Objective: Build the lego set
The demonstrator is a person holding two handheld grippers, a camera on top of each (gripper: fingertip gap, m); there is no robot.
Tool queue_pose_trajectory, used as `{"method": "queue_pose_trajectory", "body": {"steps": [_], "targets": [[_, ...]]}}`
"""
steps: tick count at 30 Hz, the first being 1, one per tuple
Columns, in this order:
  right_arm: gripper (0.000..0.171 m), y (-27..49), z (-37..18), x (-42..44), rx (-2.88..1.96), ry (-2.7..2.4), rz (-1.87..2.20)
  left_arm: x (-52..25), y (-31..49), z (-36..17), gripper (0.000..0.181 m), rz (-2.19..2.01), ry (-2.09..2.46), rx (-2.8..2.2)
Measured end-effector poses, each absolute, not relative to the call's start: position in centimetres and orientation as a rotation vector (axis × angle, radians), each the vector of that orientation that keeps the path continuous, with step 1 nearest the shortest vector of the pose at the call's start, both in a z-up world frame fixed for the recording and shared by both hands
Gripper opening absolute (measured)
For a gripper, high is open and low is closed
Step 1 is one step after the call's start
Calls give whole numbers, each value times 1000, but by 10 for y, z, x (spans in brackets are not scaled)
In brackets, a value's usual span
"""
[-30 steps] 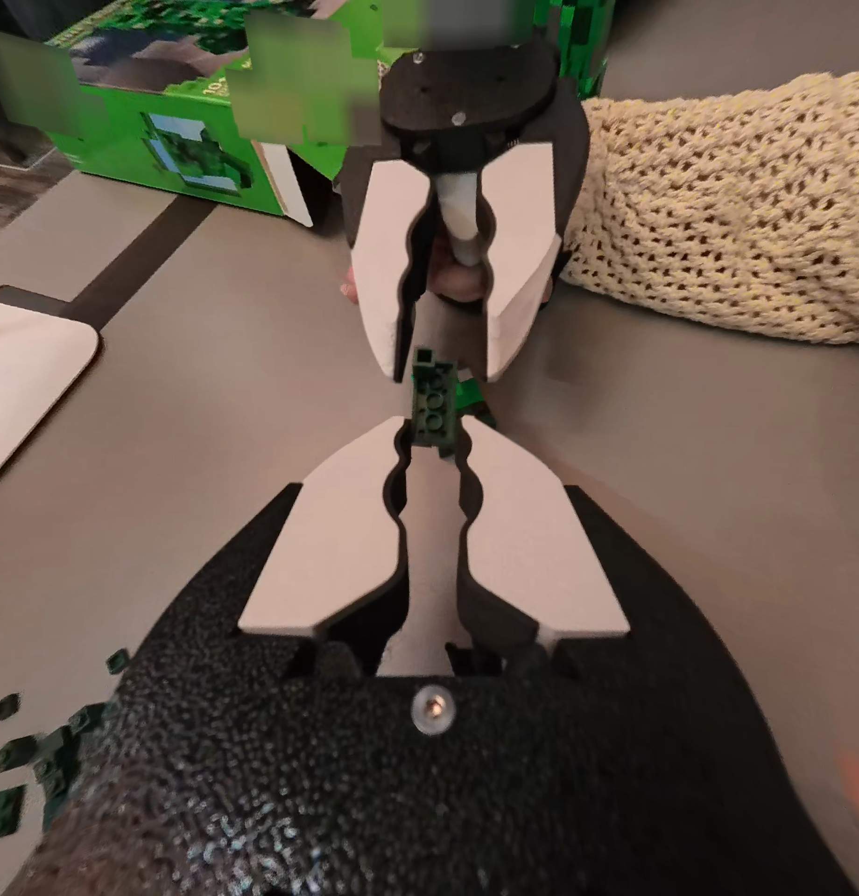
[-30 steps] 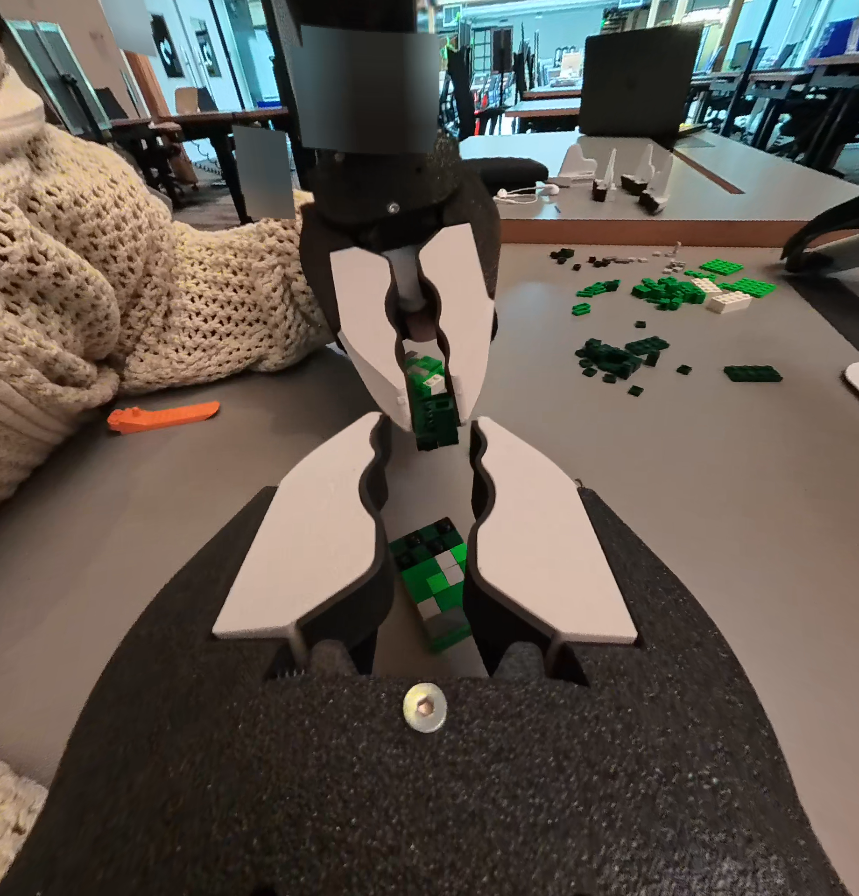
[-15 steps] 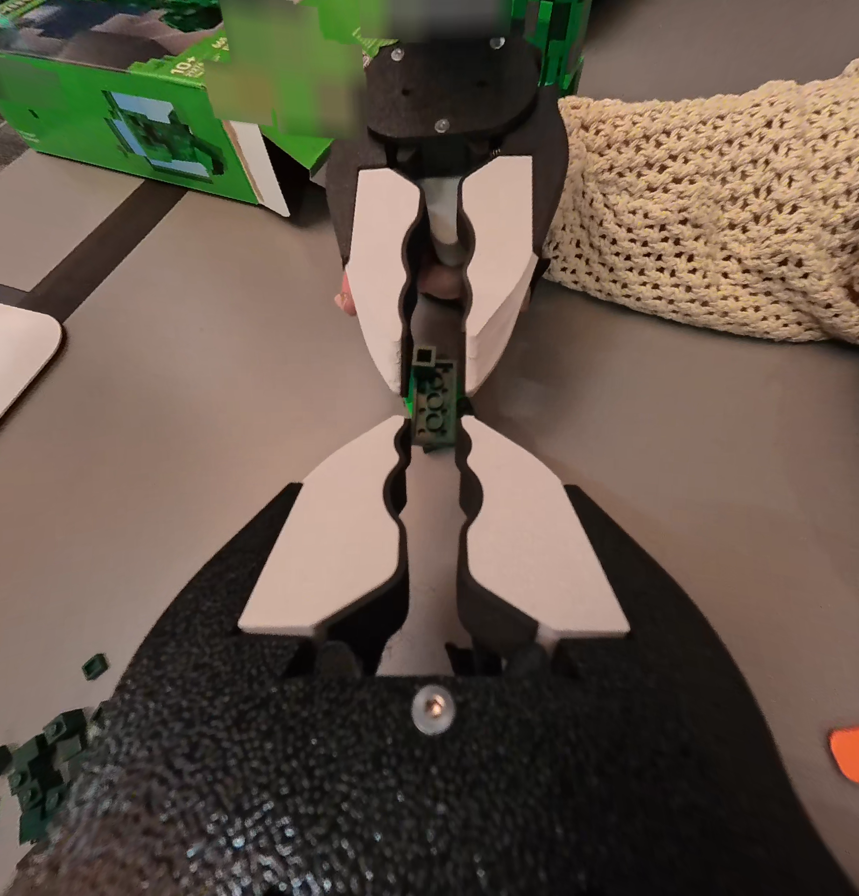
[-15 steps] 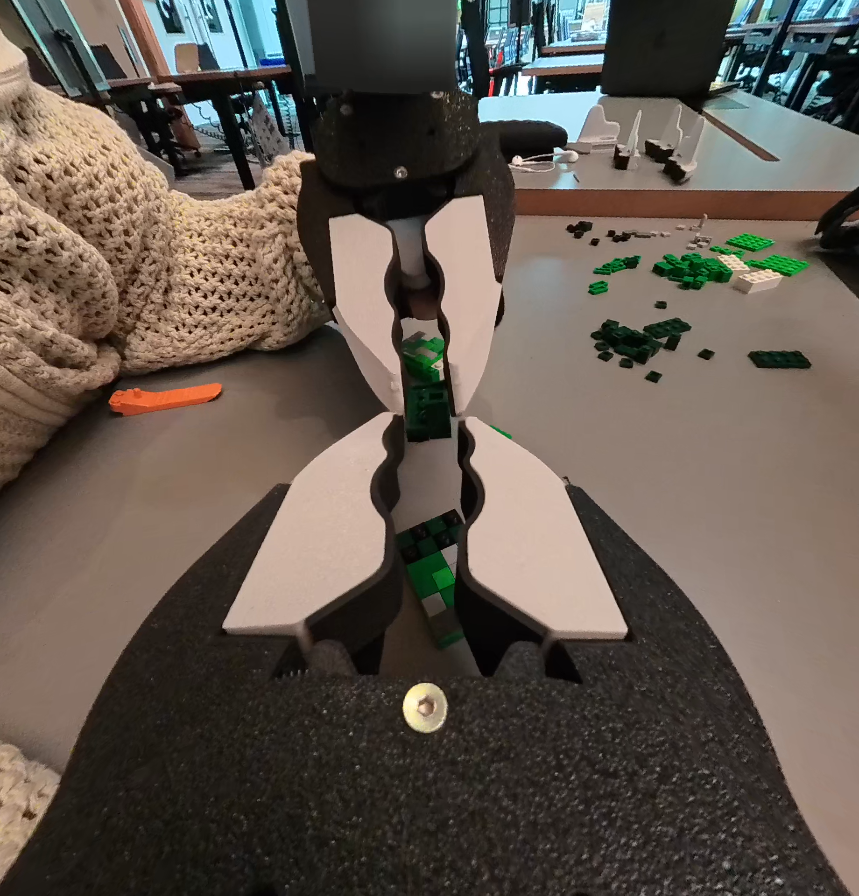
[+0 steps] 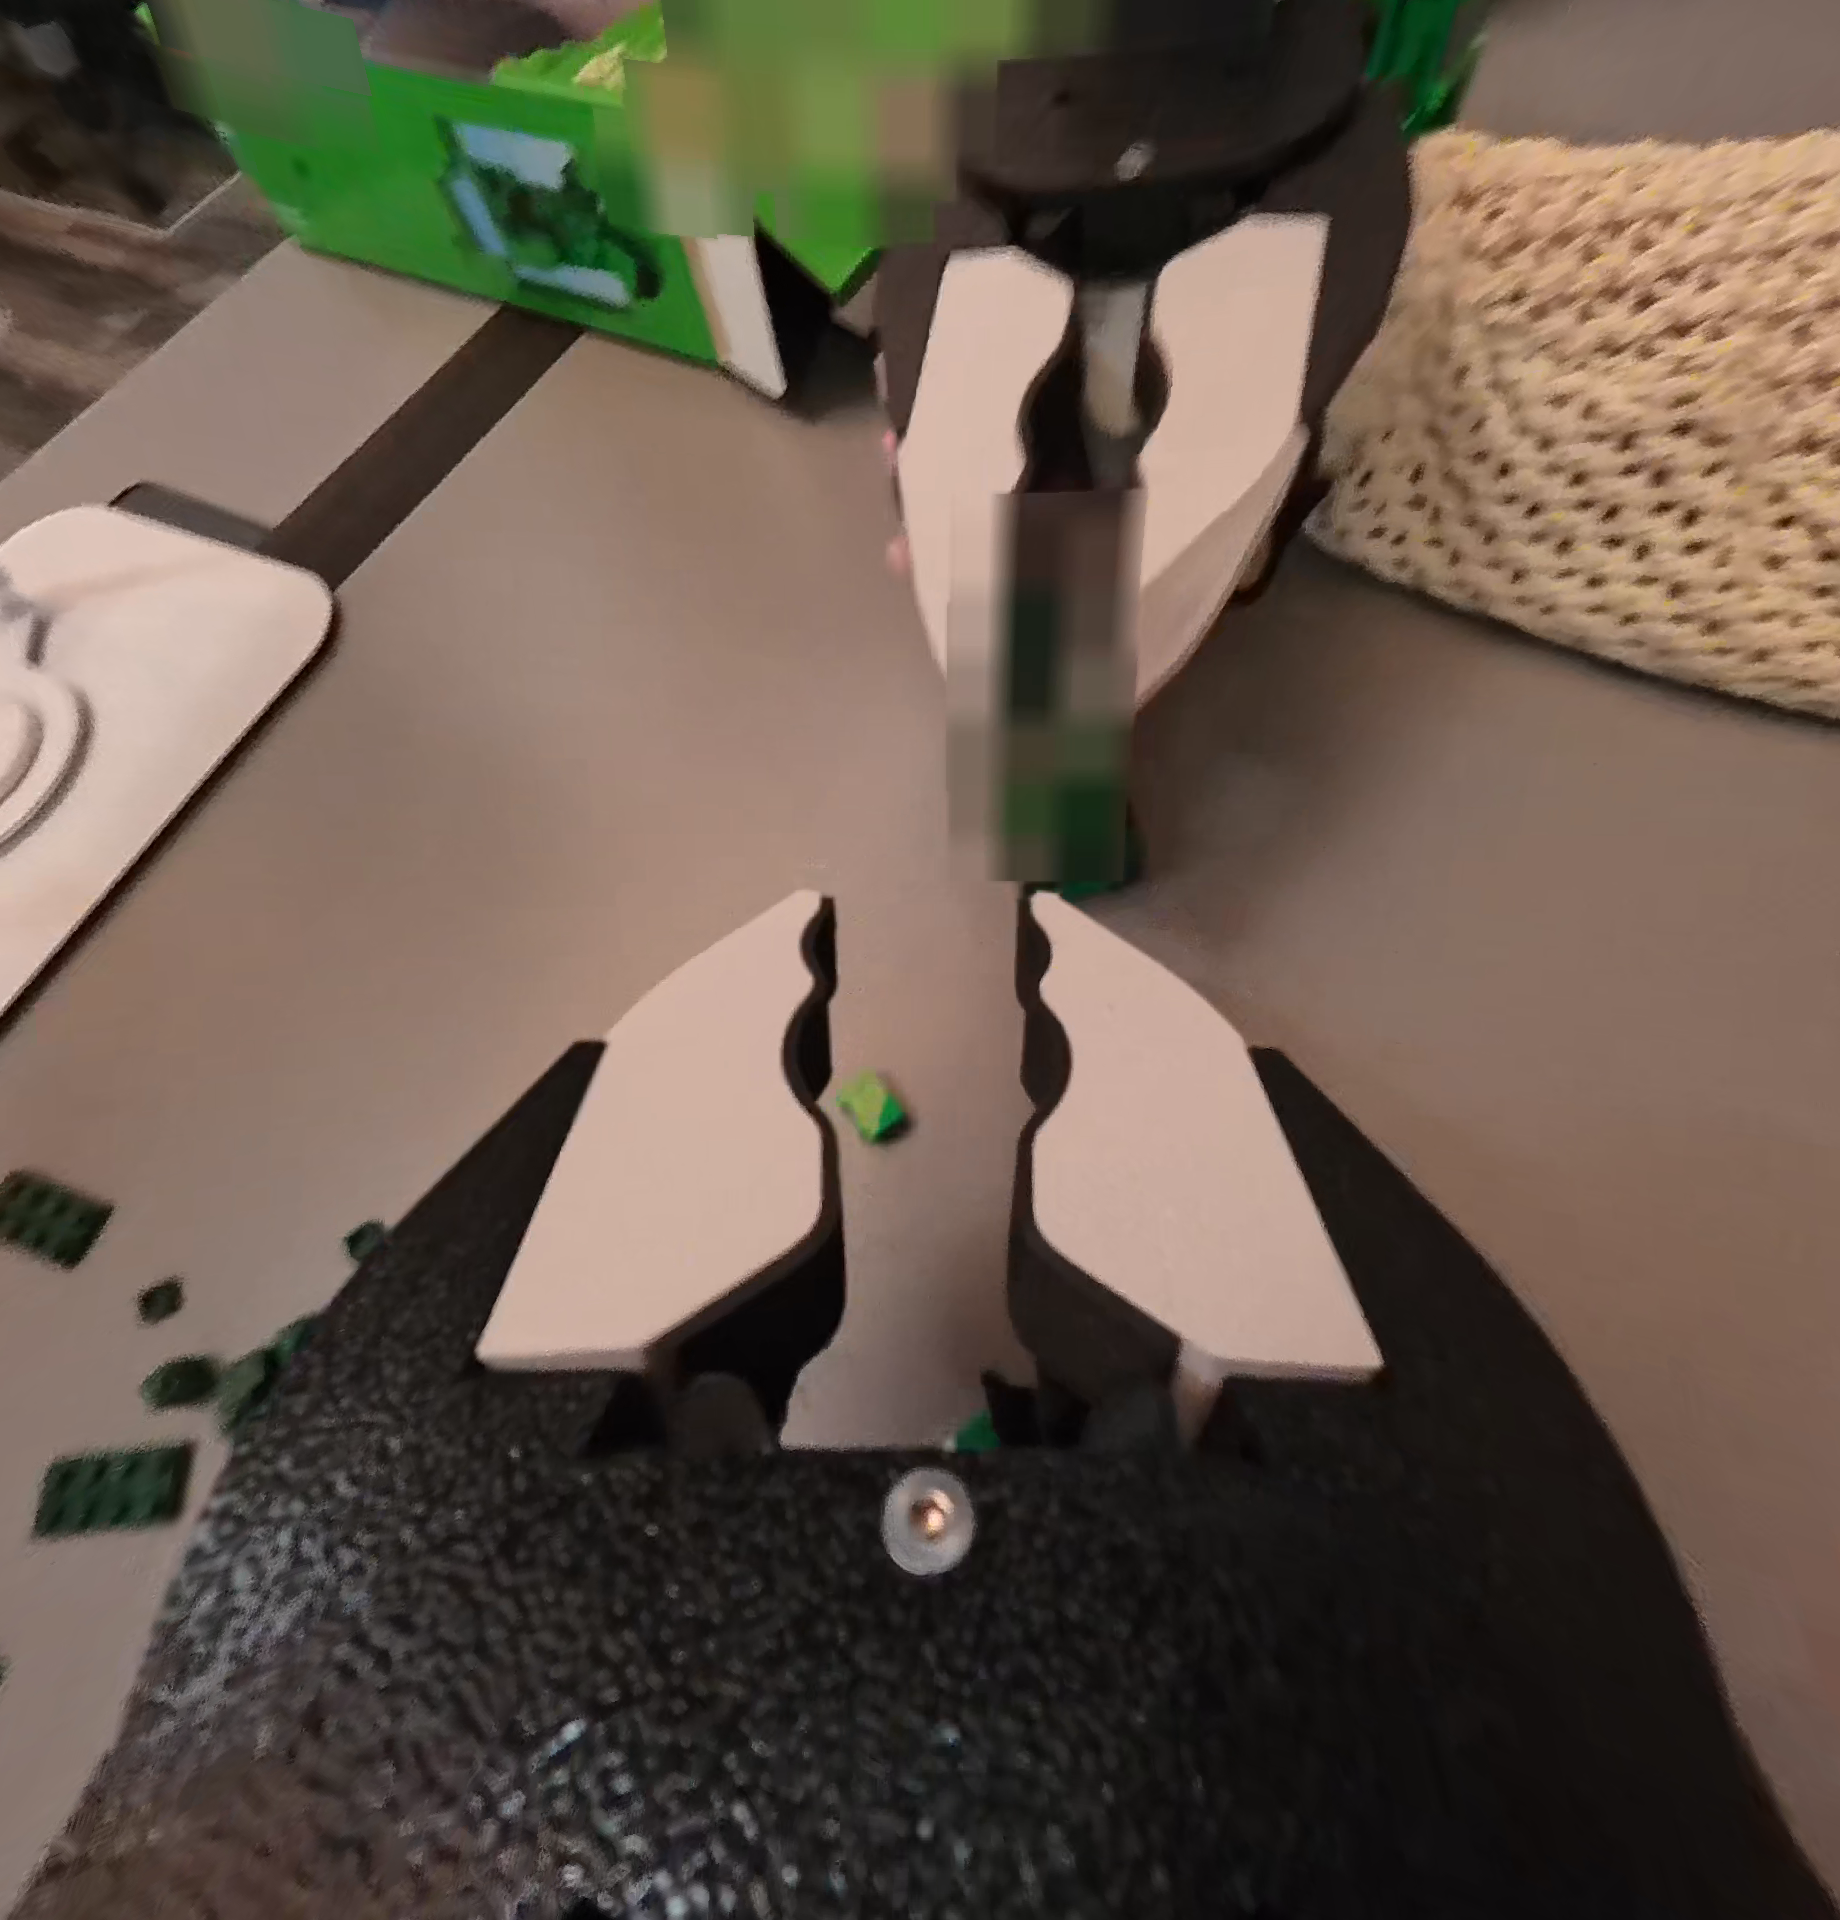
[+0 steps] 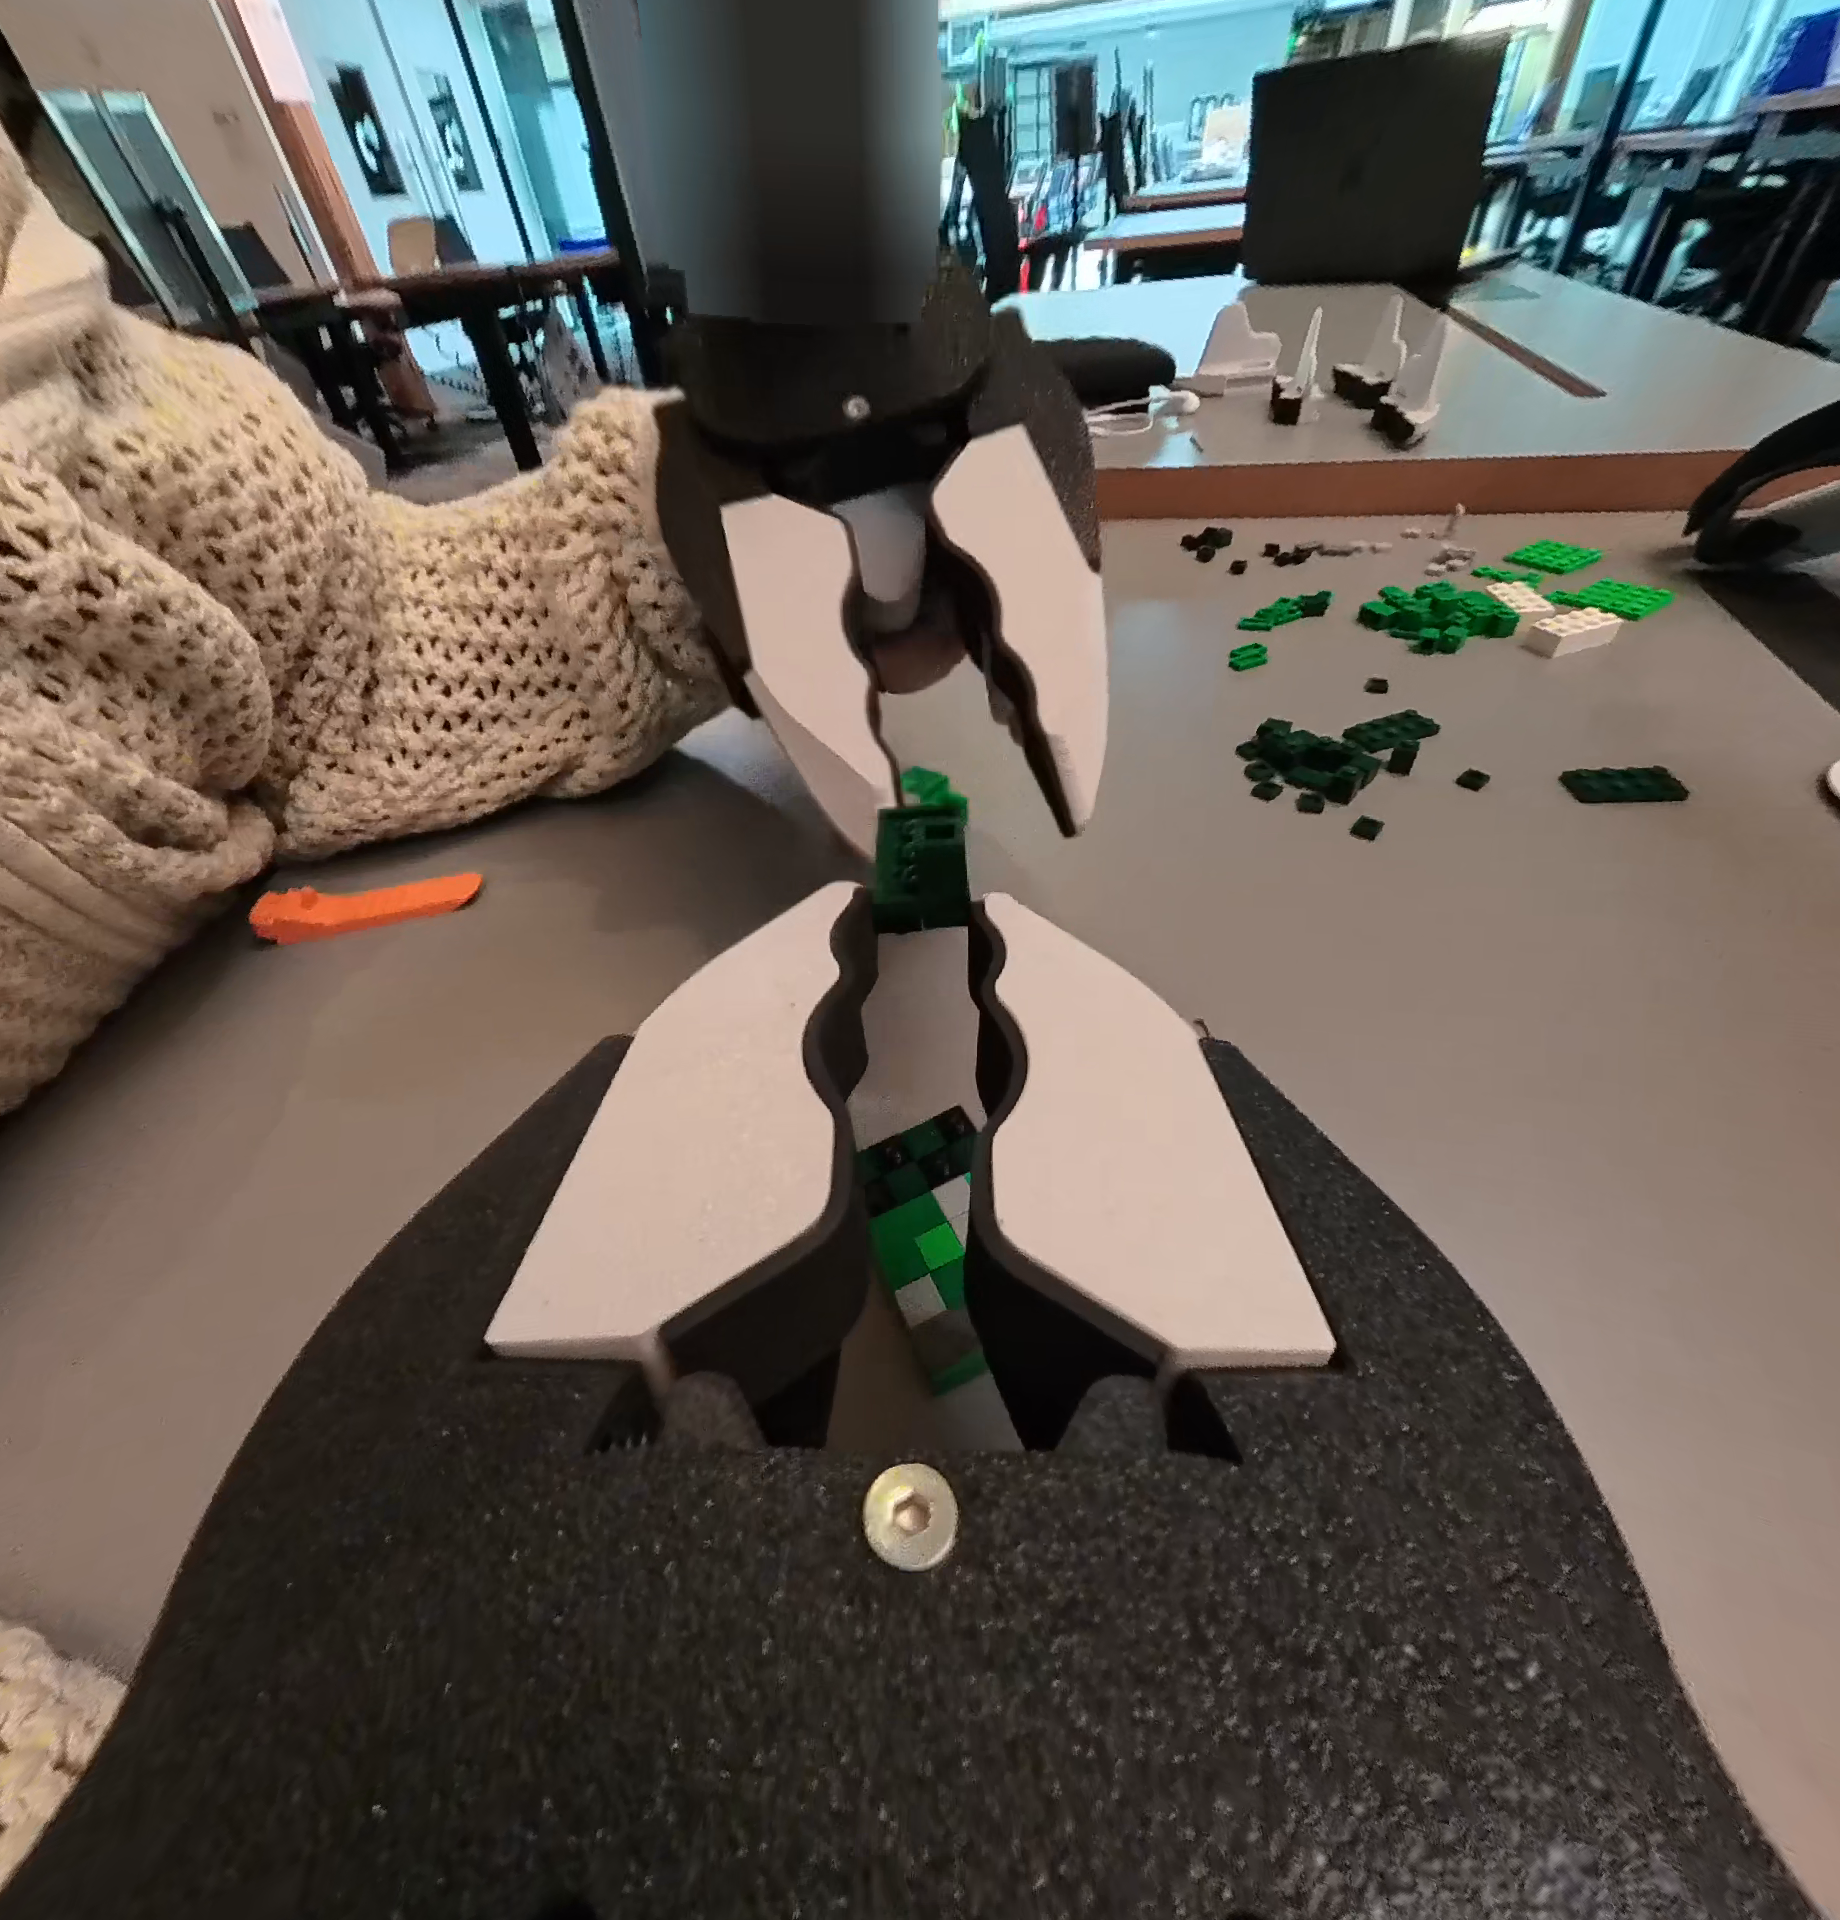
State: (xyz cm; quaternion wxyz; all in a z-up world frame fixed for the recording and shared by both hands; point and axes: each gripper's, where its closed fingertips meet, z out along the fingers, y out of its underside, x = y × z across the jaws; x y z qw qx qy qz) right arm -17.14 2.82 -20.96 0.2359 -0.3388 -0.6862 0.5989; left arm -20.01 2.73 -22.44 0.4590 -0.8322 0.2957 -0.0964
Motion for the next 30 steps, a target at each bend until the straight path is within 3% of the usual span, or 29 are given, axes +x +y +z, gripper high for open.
{"method": "queue_pose_trajectory", "body": {"steps": [10,16,19,25,30], "targets": [[16,58,-215,-180,-1012,-1792,1422,-228,24,-258,29,33,796,-2202],[16,102,-252,-177,-1161,-1870,945,-229,27,-260,27,85,809,-2206],[16,105,-262,-173,-1196,-1927,897,-232,24,-262,27,81,803,-2230],[16,106,-276,-170,-1238,-2012,824,-242,14,-270,55,113,773,-2345],[19,108,-276,-170,-1265,-1997,827,-241,13,-276,48,93,764,-2375]]}}
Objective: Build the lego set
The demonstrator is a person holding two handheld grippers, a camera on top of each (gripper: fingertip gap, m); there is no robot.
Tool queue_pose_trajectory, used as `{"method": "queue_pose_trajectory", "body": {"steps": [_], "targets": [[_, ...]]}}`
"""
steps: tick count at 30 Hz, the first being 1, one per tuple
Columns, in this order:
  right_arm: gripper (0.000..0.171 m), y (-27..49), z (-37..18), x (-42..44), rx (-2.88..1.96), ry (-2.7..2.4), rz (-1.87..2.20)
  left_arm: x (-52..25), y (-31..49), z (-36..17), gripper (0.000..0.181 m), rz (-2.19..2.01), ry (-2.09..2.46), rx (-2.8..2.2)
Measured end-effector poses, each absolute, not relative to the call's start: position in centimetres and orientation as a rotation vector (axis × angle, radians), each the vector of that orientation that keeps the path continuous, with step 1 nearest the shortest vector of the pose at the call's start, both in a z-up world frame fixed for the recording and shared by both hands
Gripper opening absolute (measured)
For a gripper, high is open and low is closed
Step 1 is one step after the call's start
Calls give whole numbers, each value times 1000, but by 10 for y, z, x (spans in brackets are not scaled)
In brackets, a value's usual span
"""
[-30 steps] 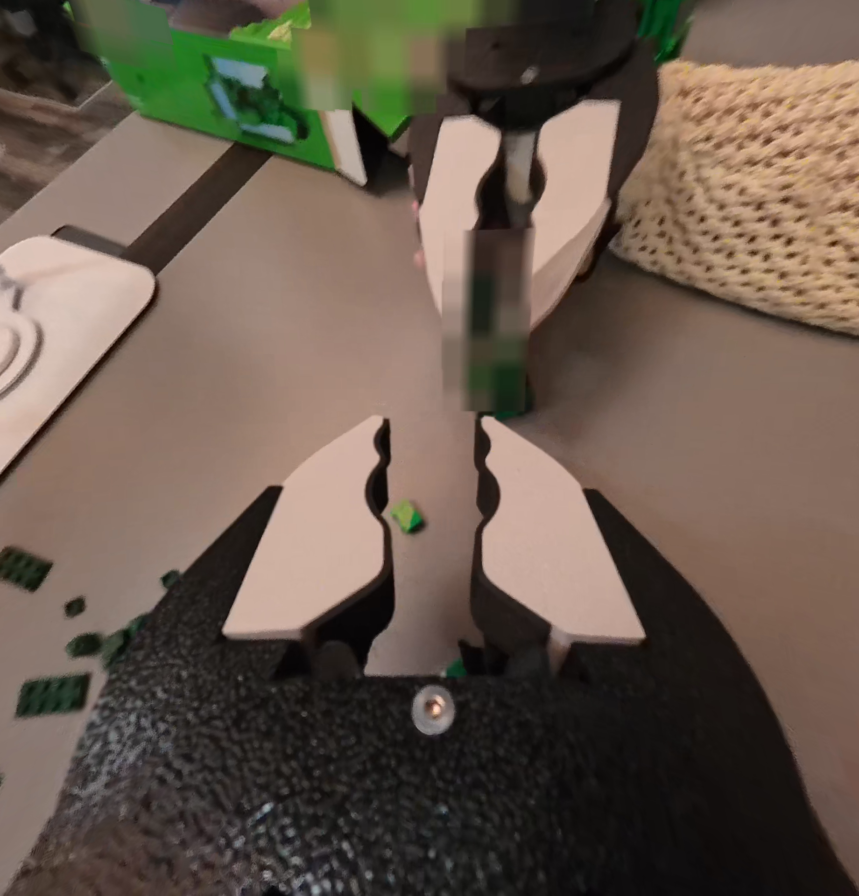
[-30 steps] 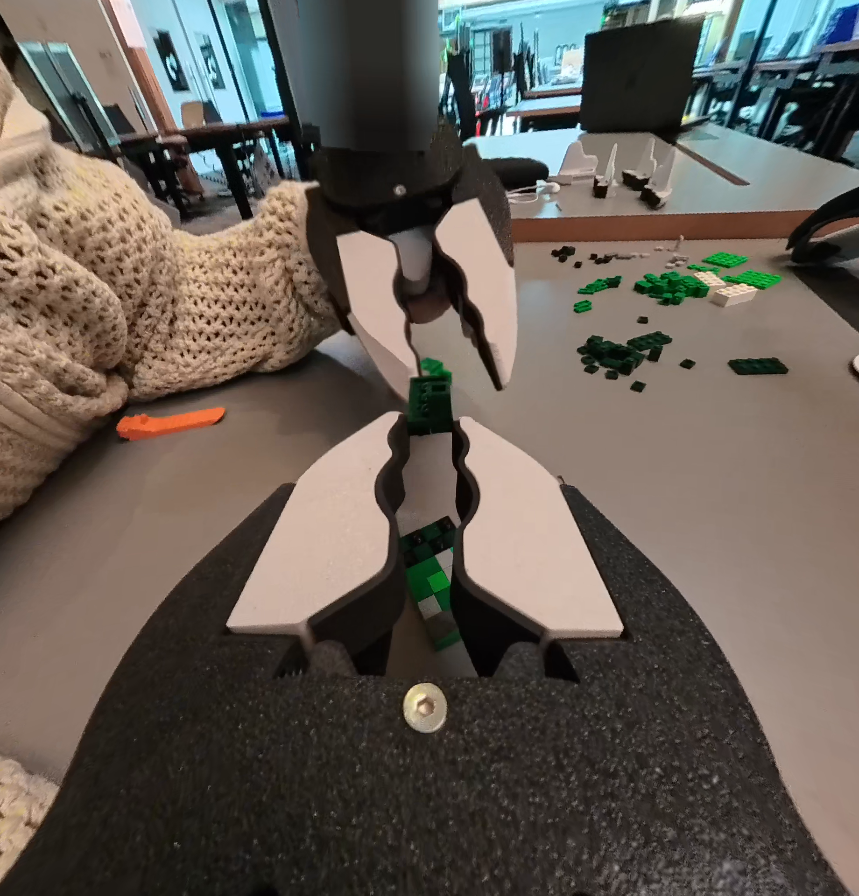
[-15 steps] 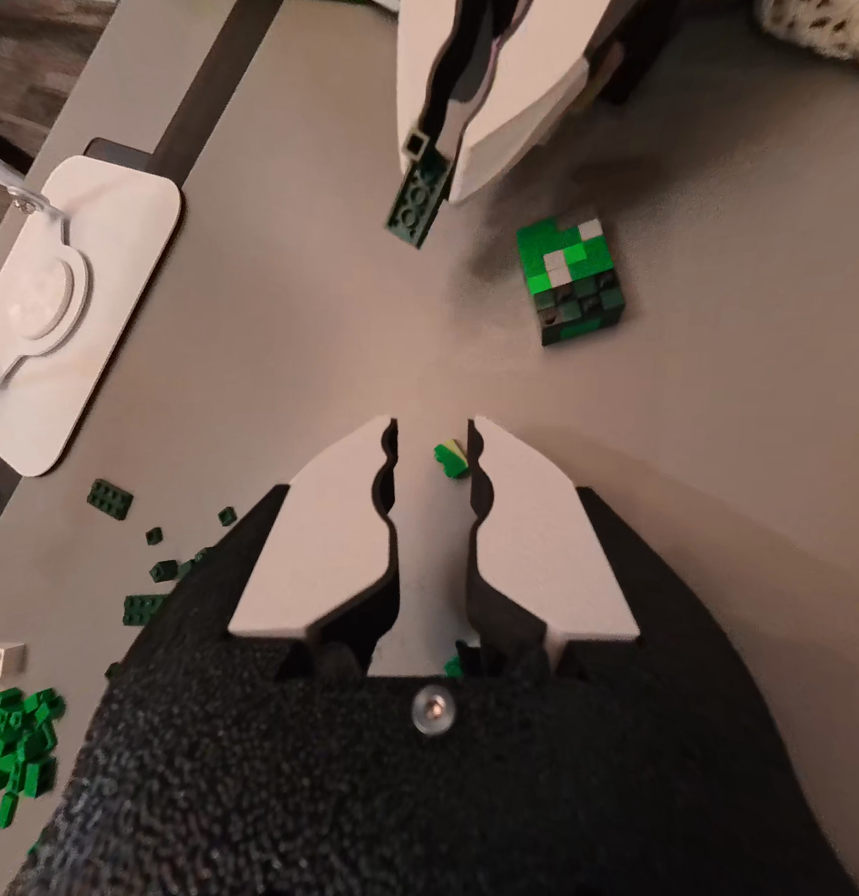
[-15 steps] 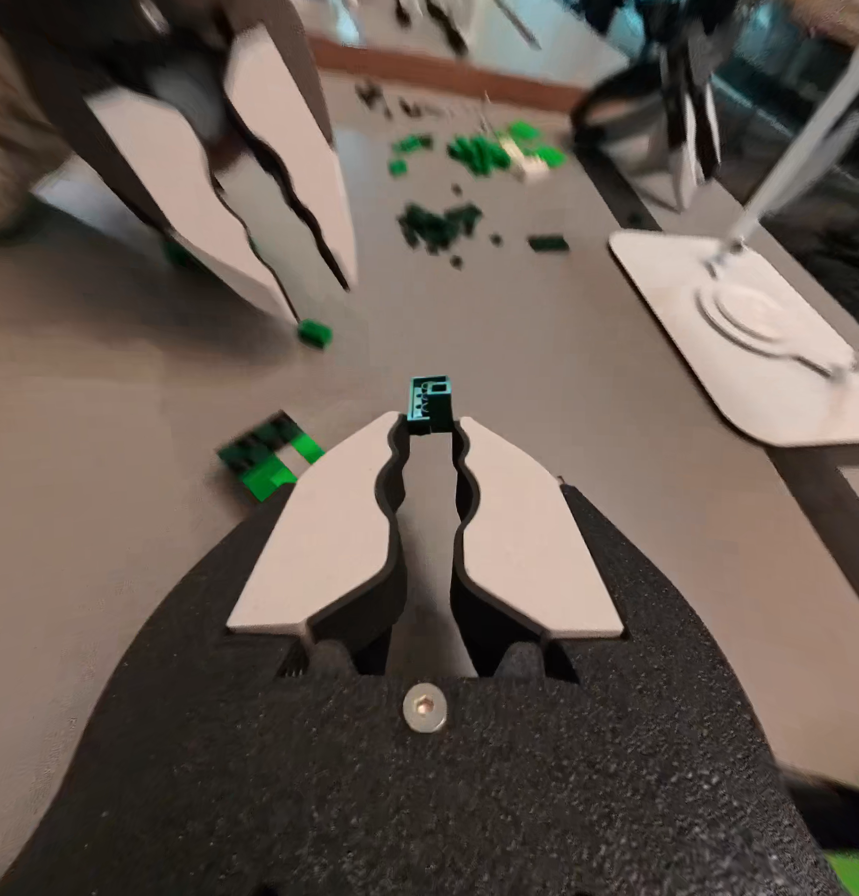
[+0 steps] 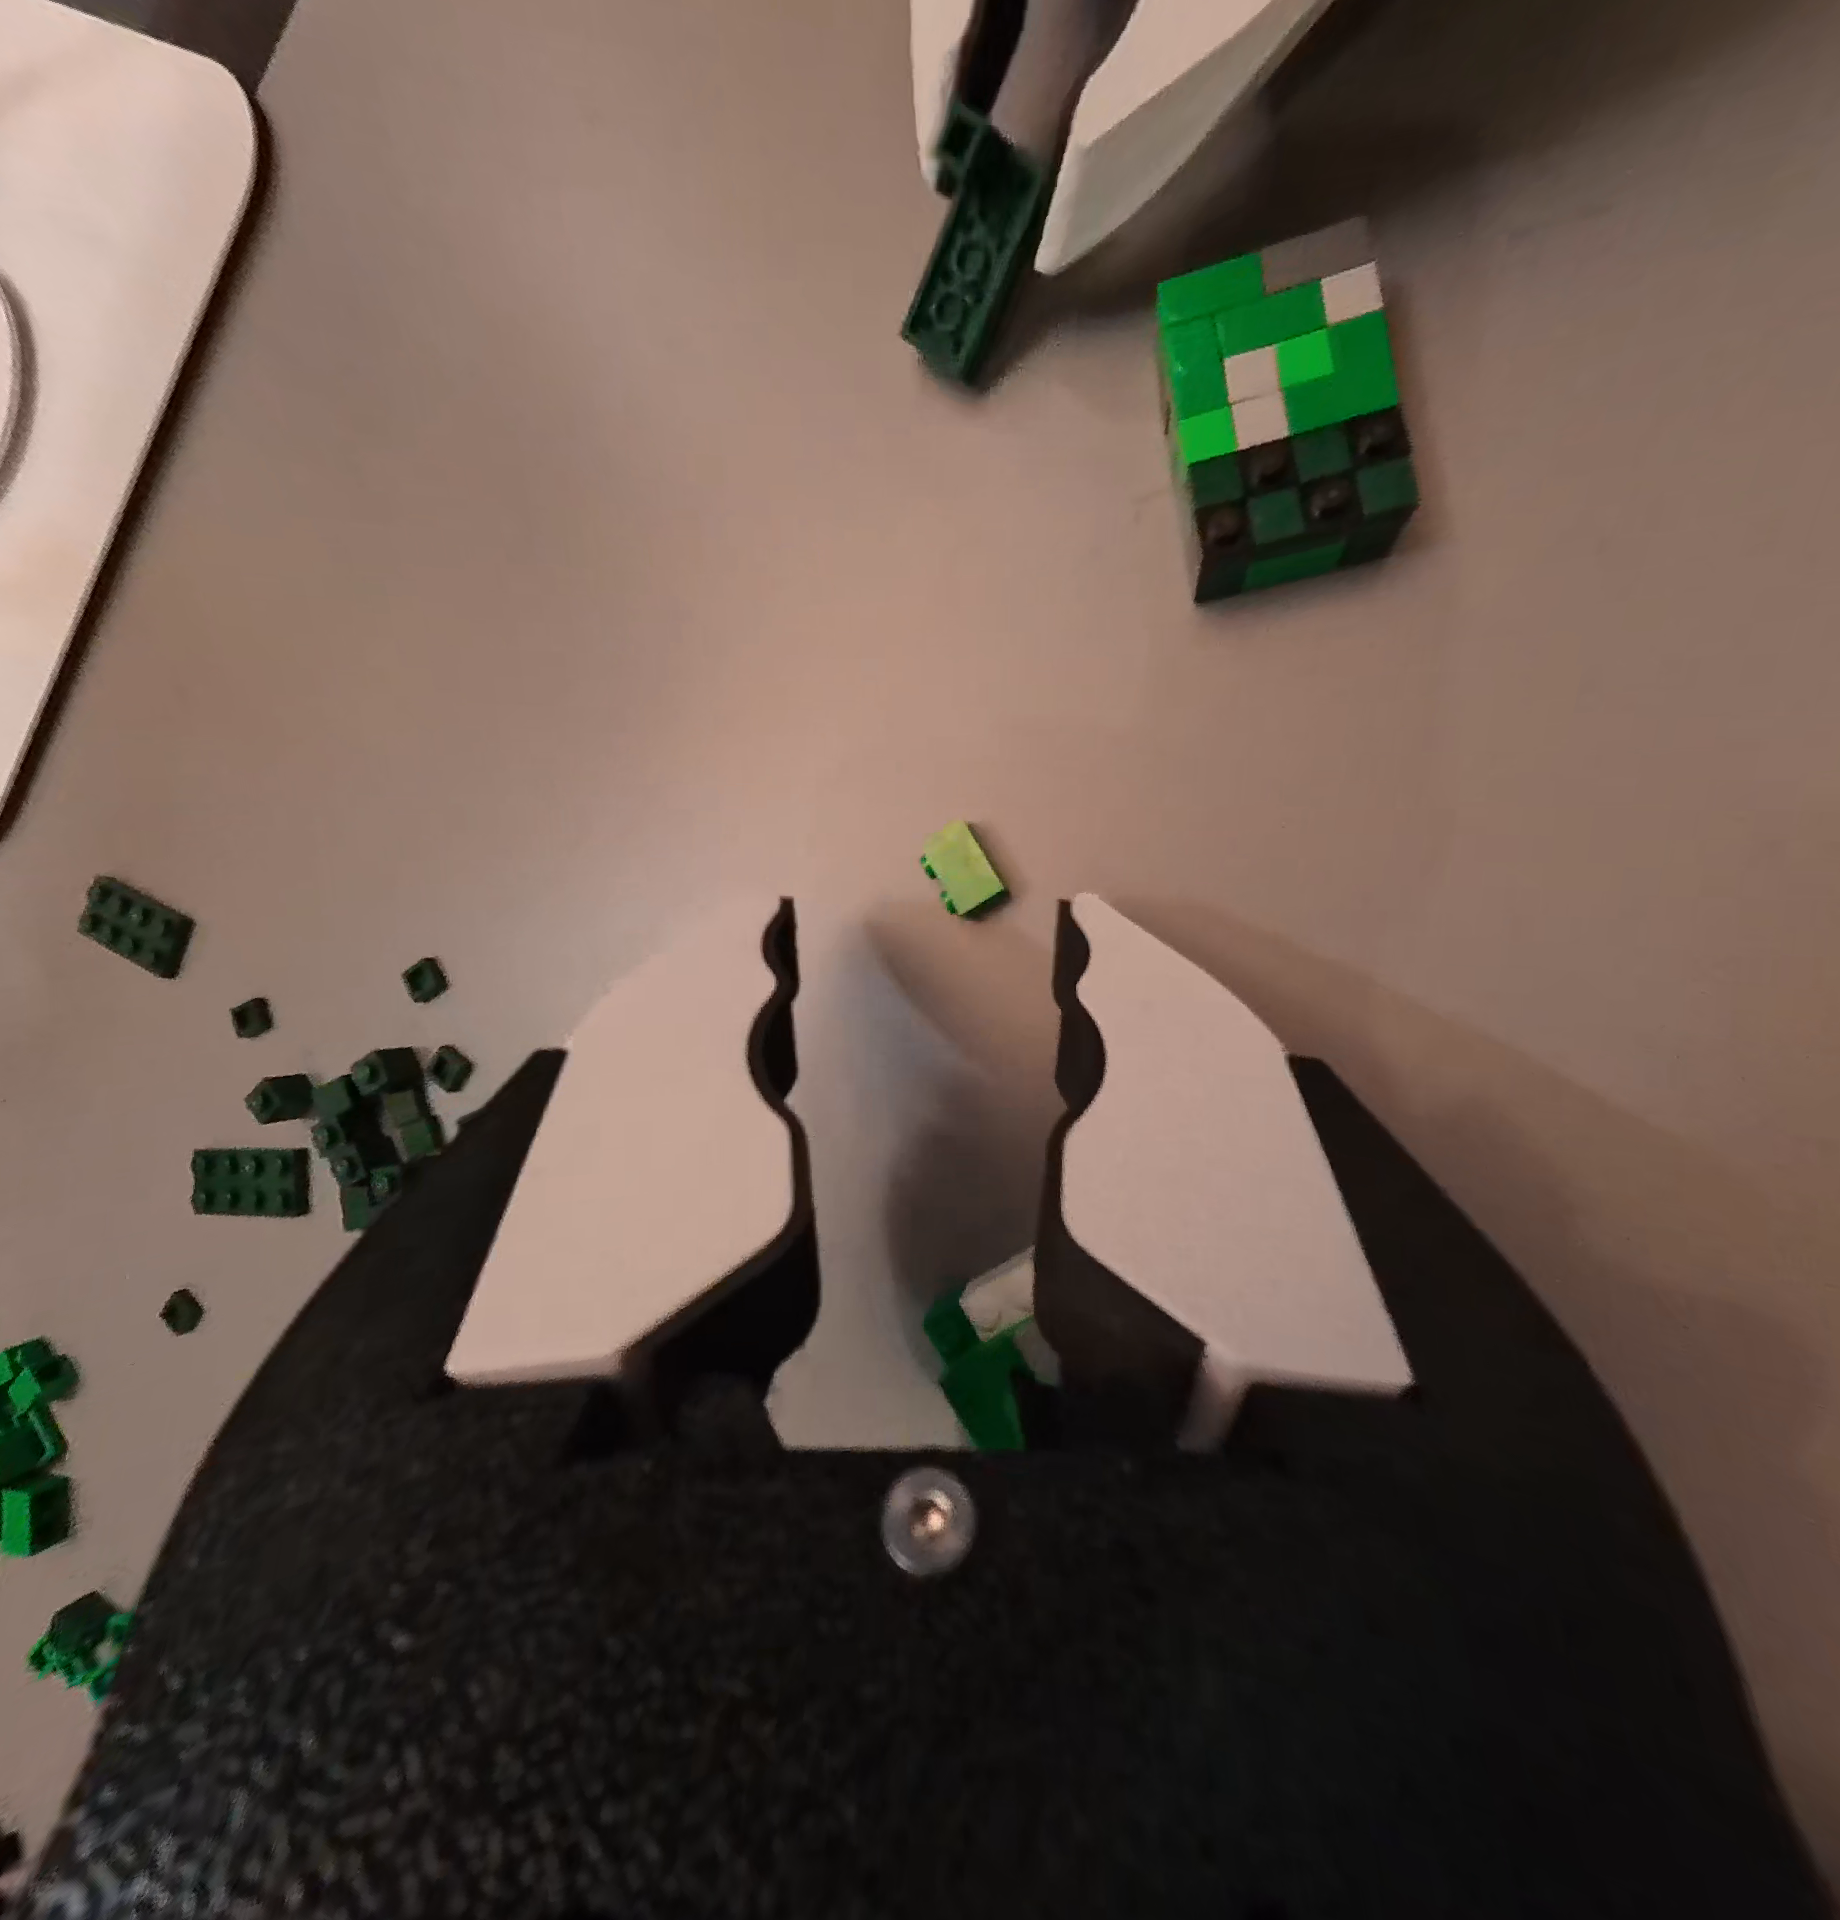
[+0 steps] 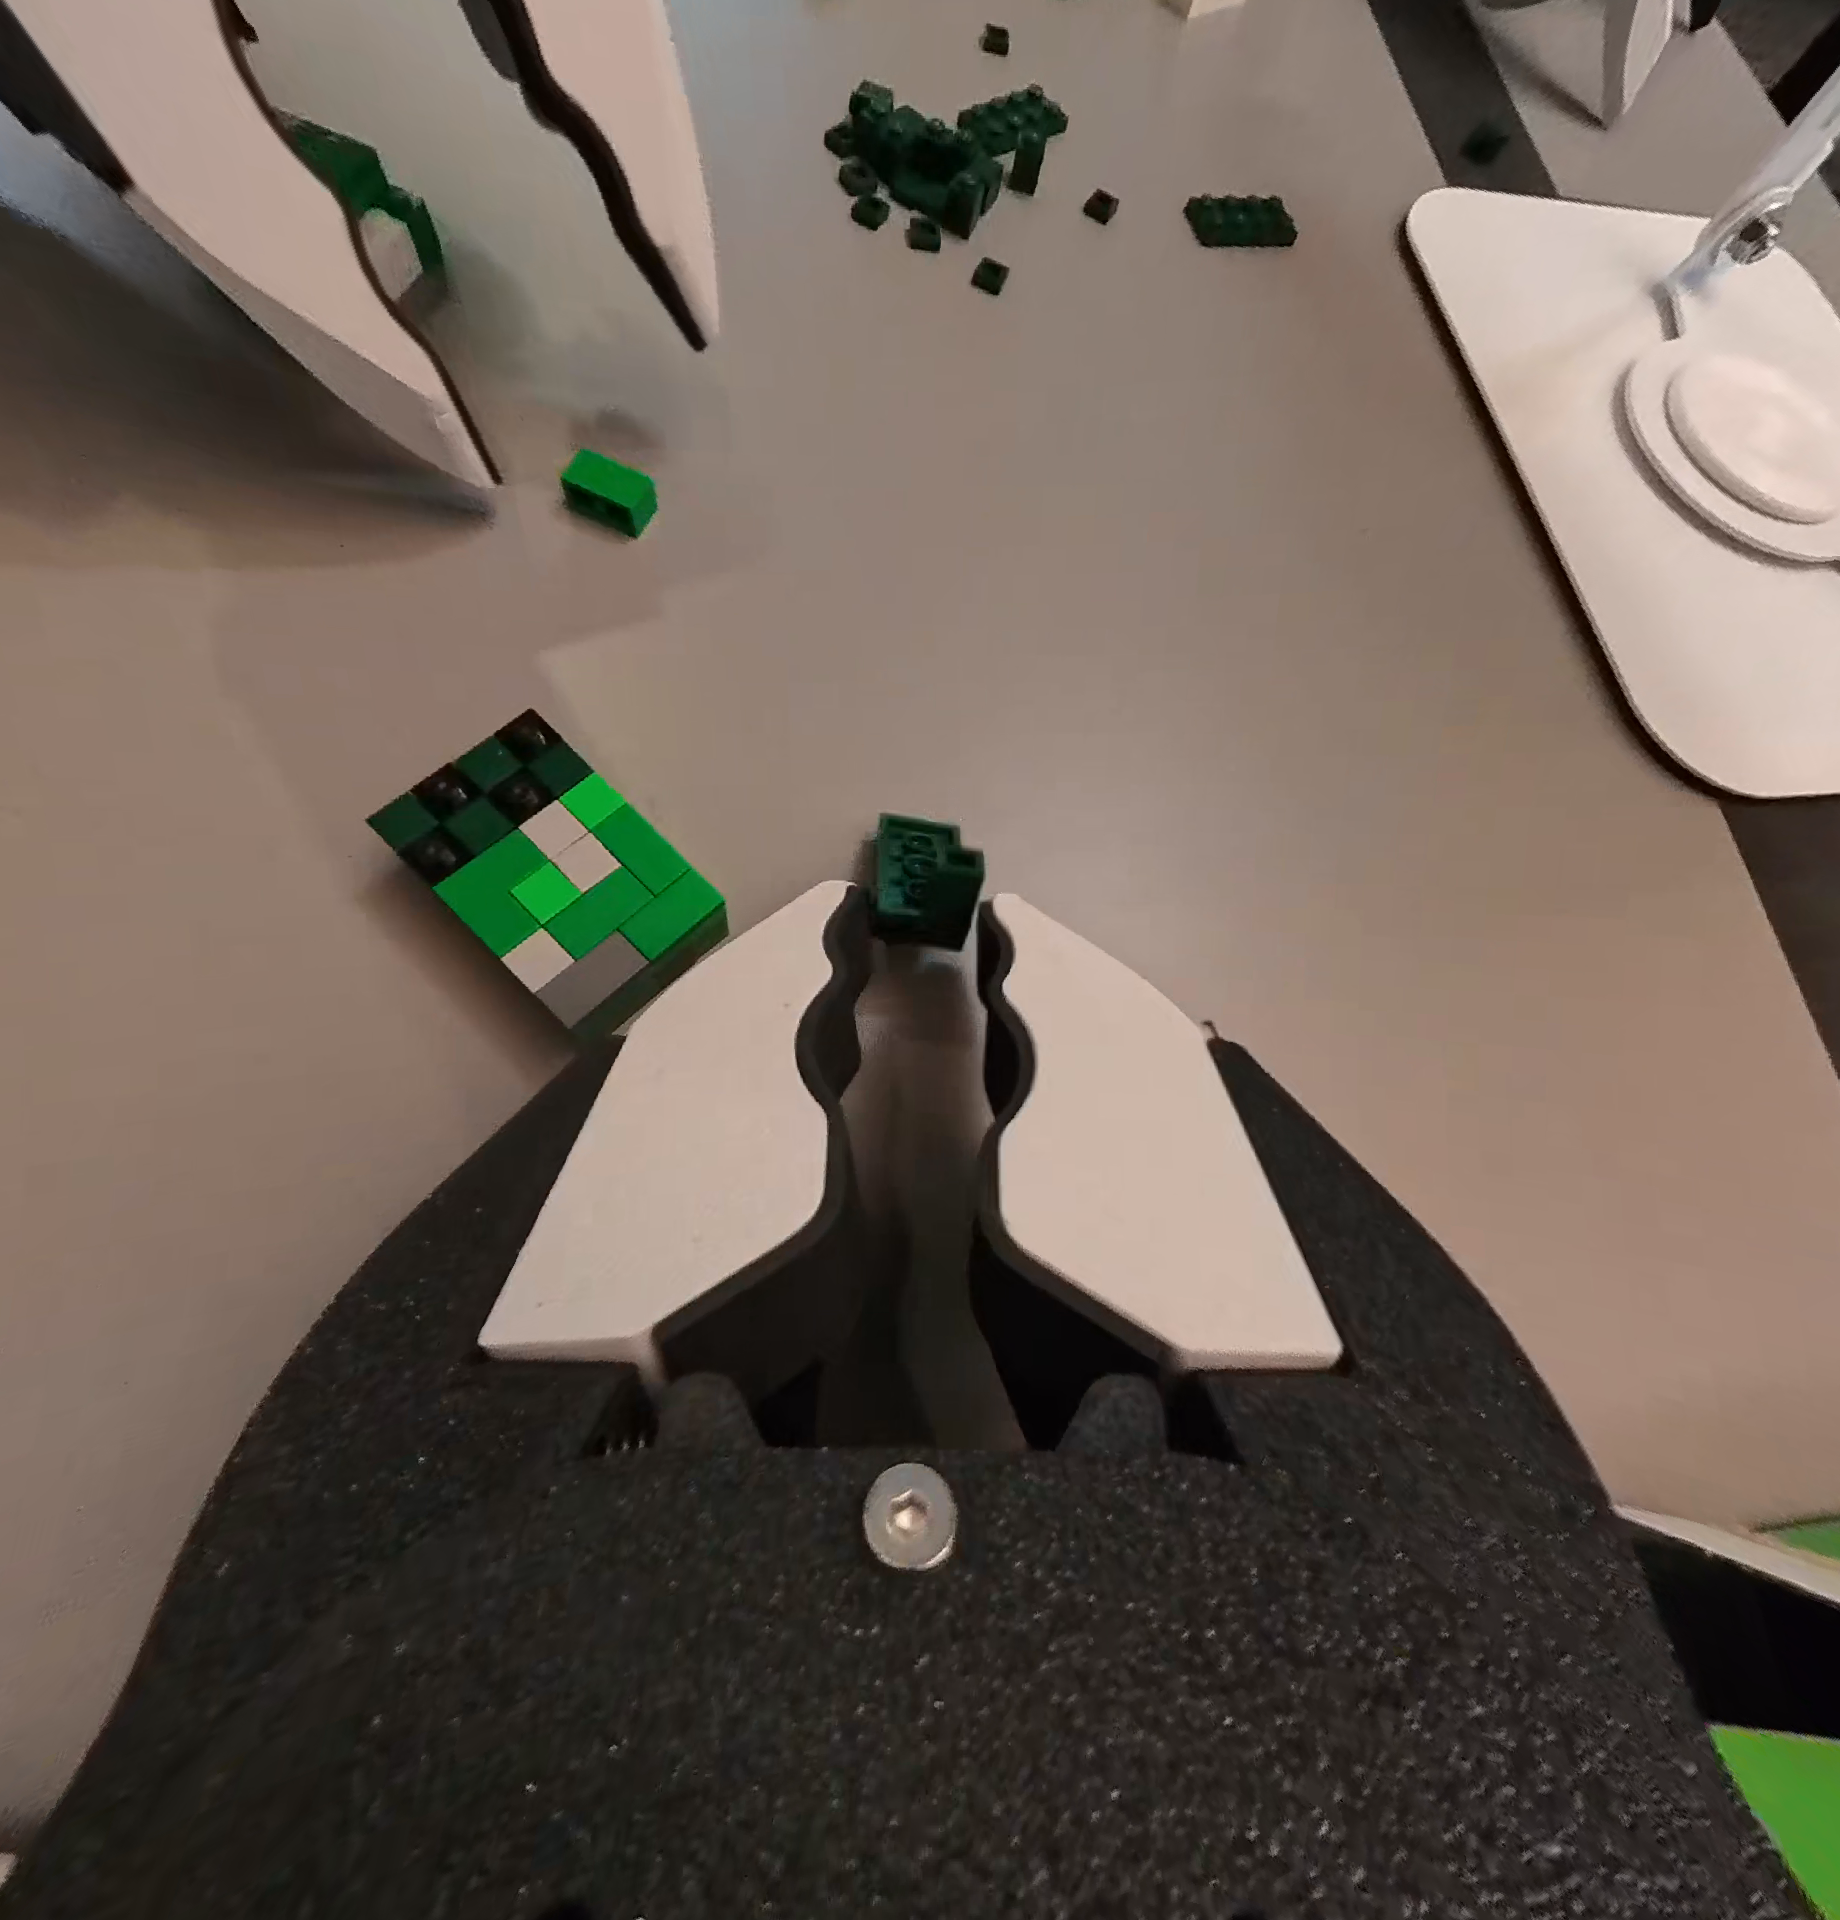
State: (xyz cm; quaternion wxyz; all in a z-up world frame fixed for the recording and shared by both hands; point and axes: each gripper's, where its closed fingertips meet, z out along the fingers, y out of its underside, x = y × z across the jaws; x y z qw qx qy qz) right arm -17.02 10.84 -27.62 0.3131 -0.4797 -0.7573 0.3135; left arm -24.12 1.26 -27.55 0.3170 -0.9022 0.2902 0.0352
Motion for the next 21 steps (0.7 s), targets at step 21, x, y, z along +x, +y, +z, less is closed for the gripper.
{"method": "queue_pose_trajectory", "body": {"steps": [21], "targets": [[43,75,-213,-187,-1015,-1702,1255,-237,14,-285,18,40,708,-2415]]}}
